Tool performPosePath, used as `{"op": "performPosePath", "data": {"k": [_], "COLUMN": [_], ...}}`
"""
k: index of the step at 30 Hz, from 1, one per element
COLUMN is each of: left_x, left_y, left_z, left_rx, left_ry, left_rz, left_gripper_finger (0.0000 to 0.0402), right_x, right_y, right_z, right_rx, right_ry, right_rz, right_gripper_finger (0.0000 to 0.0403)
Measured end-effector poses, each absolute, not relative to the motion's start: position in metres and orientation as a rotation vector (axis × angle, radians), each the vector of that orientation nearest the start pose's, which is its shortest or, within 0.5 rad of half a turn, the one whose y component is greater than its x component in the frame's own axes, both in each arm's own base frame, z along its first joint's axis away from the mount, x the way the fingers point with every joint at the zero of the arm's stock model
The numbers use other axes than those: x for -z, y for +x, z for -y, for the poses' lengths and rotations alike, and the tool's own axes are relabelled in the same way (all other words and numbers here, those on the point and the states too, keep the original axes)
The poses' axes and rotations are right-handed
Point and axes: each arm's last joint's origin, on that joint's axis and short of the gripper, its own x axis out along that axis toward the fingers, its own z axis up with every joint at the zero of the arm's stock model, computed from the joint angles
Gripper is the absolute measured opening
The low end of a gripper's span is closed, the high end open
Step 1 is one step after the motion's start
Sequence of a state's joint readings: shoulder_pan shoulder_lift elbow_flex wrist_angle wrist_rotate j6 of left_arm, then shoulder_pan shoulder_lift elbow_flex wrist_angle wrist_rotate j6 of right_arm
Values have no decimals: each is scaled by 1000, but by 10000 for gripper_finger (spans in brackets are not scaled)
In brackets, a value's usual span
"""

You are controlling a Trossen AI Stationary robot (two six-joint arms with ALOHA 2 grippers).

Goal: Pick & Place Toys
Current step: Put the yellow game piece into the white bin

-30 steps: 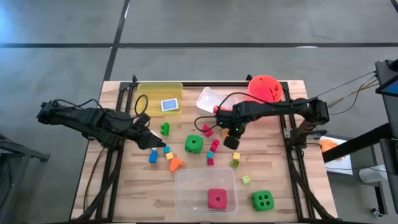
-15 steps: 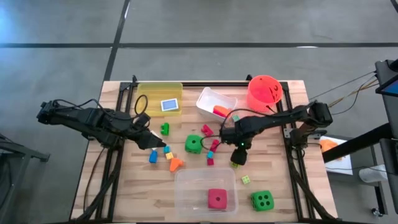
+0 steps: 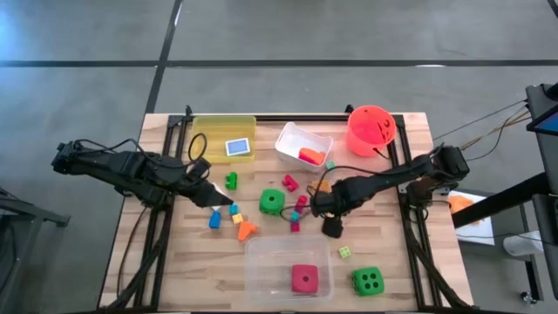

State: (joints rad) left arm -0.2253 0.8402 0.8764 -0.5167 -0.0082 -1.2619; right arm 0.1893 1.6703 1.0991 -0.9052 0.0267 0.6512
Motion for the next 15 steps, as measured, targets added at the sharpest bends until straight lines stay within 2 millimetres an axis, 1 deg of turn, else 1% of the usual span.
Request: {"op": "performPosePath", "data": {"k": [4, 8, 10, 15], "left_x": [-324, -324, -324, -324], "left_y": [168, 168, 168, 168], "left_z": [38, 38, 38, 38], "left_rx": [-127, -134, -140, -147], "left_ry": [-1210, -1232, -1251, -1274], "left_rz": [-543, -542, -541, -540], "left_gripper_finger": [370, 370, 370, 370], "right_x": [-187, -187, -187, -181], "right_y": [290, 294, 294, 288], "right_z": [-55, -59, -61, -69], "right_rx": [610, 741, 799, 926], "right_ry": [677, 893, 964, 1056], "right_rz": [-1362, -1269, -1236, -1190], "right_gripper_finger": [267, 267, 267, 267]}}
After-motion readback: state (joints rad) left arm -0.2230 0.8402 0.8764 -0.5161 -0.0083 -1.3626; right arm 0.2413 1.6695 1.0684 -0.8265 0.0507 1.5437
